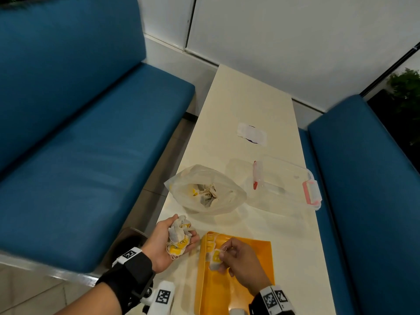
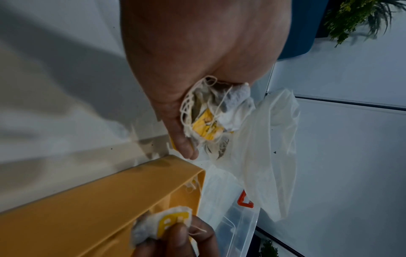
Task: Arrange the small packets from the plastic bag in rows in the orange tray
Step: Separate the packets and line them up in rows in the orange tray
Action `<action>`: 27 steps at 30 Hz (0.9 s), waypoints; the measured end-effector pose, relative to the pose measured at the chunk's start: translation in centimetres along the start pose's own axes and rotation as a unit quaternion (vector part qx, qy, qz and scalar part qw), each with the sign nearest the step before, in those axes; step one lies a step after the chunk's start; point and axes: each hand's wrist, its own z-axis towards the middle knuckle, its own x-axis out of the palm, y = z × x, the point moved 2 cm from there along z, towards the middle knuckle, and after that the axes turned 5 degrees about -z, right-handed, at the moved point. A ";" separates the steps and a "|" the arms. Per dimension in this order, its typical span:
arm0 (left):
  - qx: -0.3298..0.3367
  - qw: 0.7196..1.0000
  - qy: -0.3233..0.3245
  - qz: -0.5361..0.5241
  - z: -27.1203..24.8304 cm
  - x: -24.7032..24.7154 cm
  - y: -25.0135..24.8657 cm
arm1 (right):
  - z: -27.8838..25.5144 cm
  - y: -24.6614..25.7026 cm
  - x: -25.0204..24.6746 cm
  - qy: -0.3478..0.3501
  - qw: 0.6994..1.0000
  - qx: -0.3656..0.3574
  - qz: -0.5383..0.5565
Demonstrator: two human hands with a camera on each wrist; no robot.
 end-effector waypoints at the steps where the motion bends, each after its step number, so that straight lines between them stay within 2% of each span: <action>1: -0.001 1.000 0.002 -0.003 0.0 0.0 0.1 | 0.1 -0.3 0.3 0.004 1.000 0.010 -0.007; 5: -0.011 1.000 0.020 -0.003 0.1 0.1 0.4 | 0.7 -1.3 1.7 0.022 0.999 0.030 -0.022; 14: -0.010 0.999 0.030 0.033 1.1 0.4 -0.1 | 1.4 -1.4 2.8 -0.033 0.999 0.024 0.008; 19: -0.030 0.998 0.033 0.054 1.7 0.6 -0.2 | 1.4 -1.6 2.8 -0.043 0.998 0.053 0.004; 24: -0.053 0.995 0.047 0.065 2.1 0.7 -0.1 | 2.1 -2.1 2.9 -0.077 0.992 0.052 -0.082; 27: -0.056 0.994 0.052 0.072 2.3 0.5 0.1 | 2.2 -2.1 2.9 -0.096 0.988 0.068 -0.097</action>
